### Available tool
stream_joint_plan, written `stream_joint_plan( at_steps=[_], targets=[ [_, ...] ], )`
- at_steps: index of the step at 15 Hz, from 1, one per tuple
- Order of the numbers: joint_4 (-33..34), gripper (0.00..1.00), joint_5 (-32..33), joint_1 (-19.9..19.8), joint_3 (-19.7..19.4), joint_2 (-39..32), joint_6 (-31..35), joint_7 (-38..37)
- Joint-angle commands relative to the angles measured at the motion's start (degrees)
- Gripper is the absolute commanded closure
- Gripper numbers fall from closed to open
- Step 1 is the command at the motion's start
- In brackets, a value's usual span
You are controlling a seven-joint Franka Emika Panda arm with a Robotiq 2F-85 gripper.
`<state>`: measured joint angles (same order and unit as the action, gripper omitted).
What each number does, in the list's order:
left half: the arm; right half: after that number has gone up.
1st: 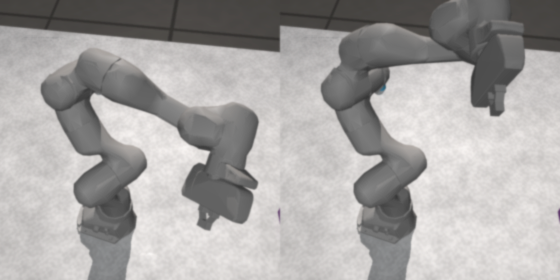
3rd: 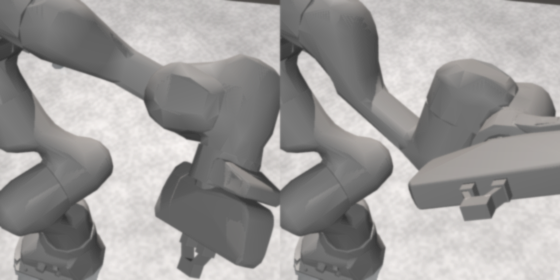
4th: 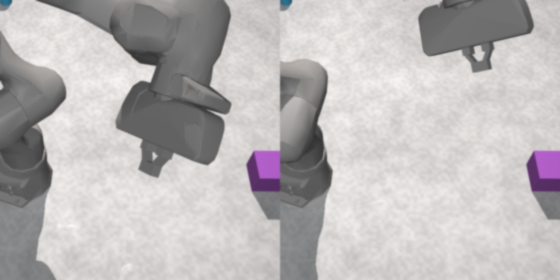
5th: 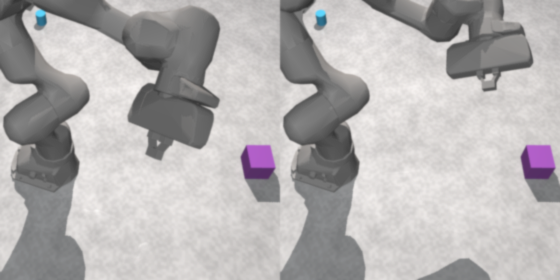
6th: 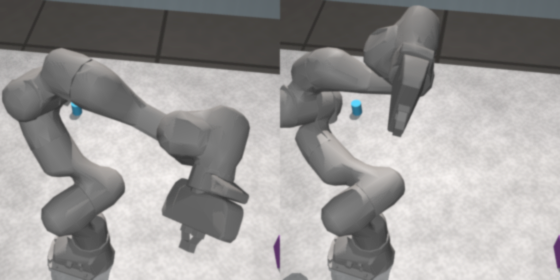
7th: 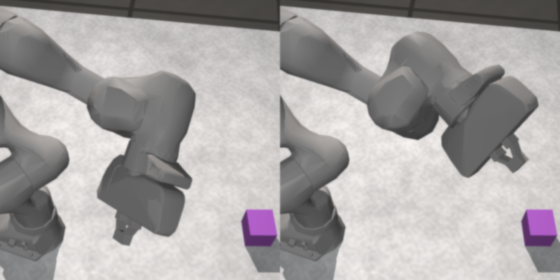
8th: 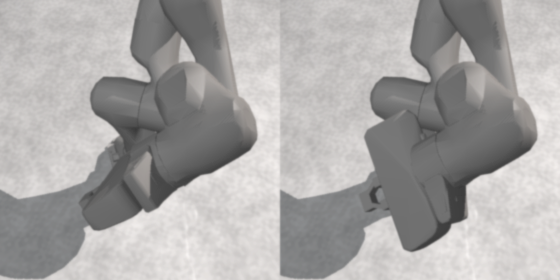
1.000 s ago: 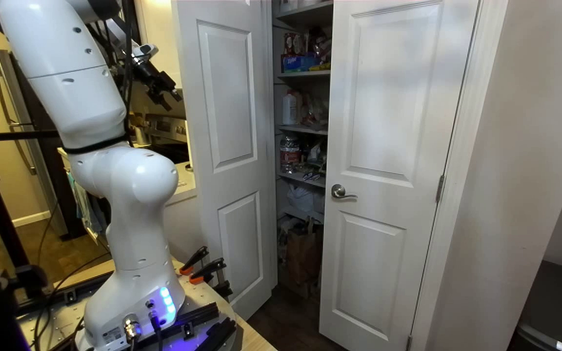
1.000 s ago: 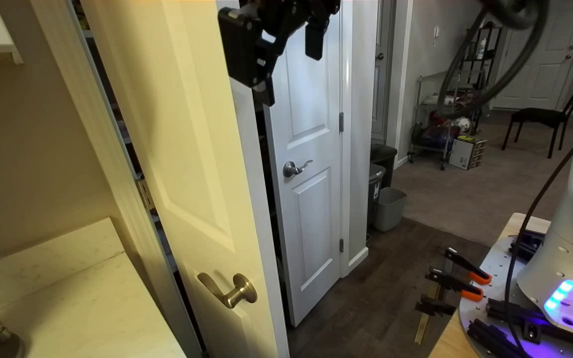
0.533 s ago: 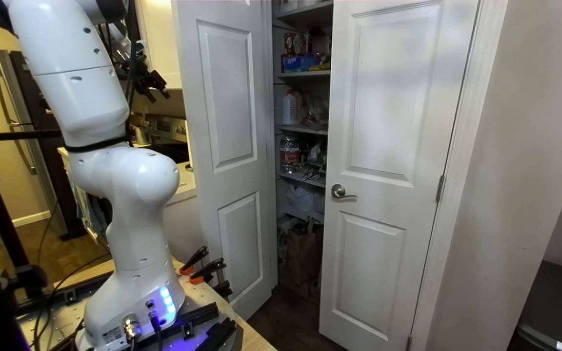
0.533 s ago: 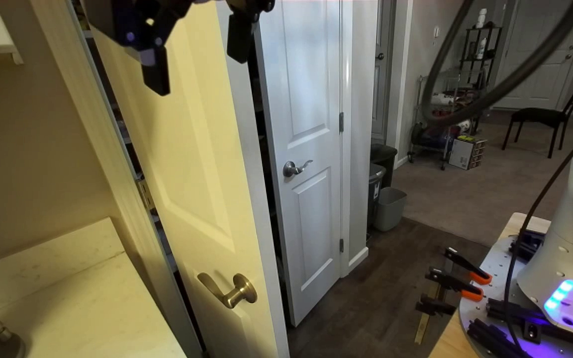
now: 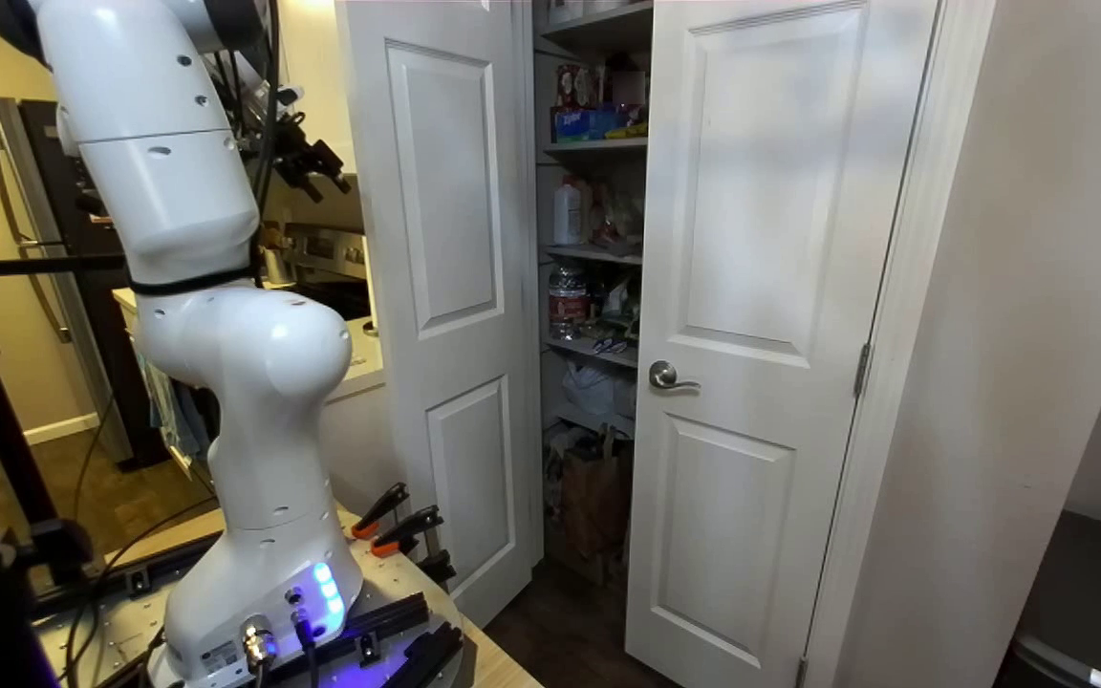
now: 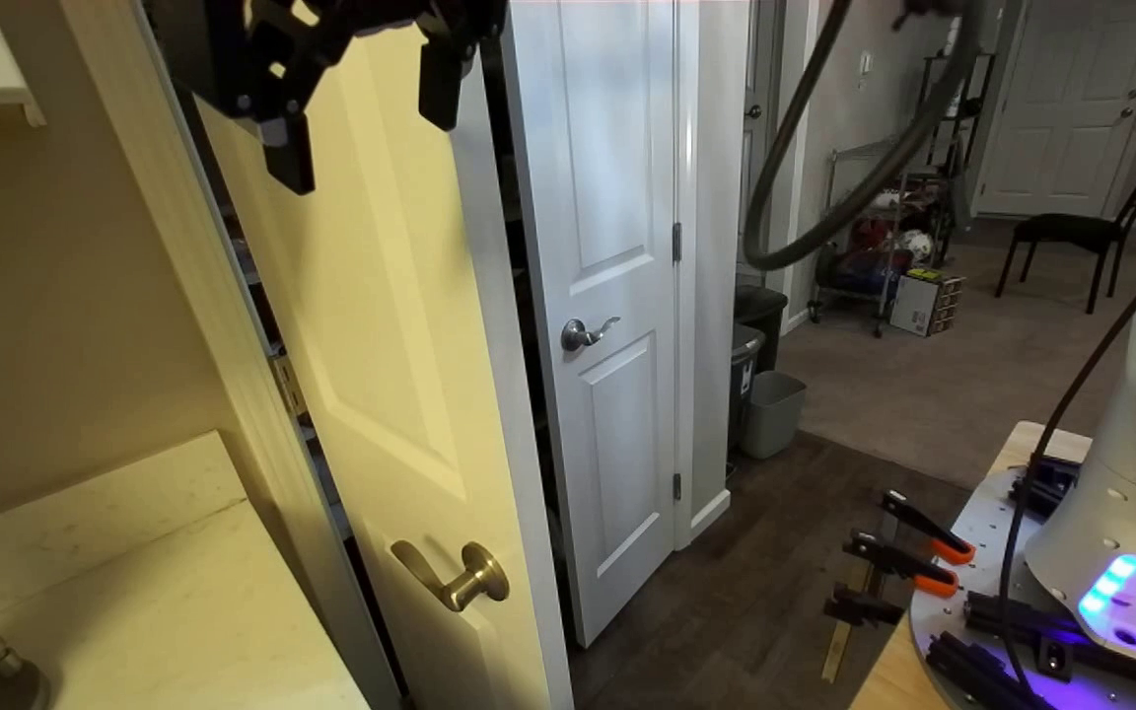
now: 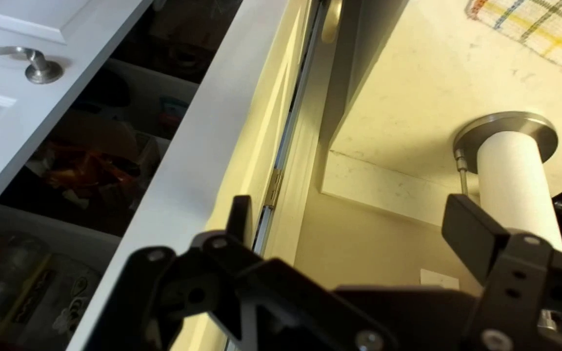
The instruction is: Close the door
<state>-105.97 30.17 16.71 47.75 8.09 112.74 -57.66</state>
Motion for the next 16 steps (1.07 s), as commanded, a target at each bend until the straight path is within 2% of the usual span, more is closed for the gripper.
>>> stream_joint_plan(
  at_steps=[1,7,12,14,16],
  targets=[
    [-0.8,0.0,5.4,0.1,-0.9,0.9,-0.1,0.1],
    [-2.0,0.0,6.4,0.5,-1.7,2.9,-8.6,-1.0],
    [-2.6,0.0,6.2,0.2,-1.7,6.3,-23.2,-3.9],
    [-1.2,0.0,4.4,0.7,-1.4,5.9,-27.9,-4.6],
    [0.7,0.0,-0.4,1.8,-1.7,4.1,-28.0,-1.9]
  ],
)
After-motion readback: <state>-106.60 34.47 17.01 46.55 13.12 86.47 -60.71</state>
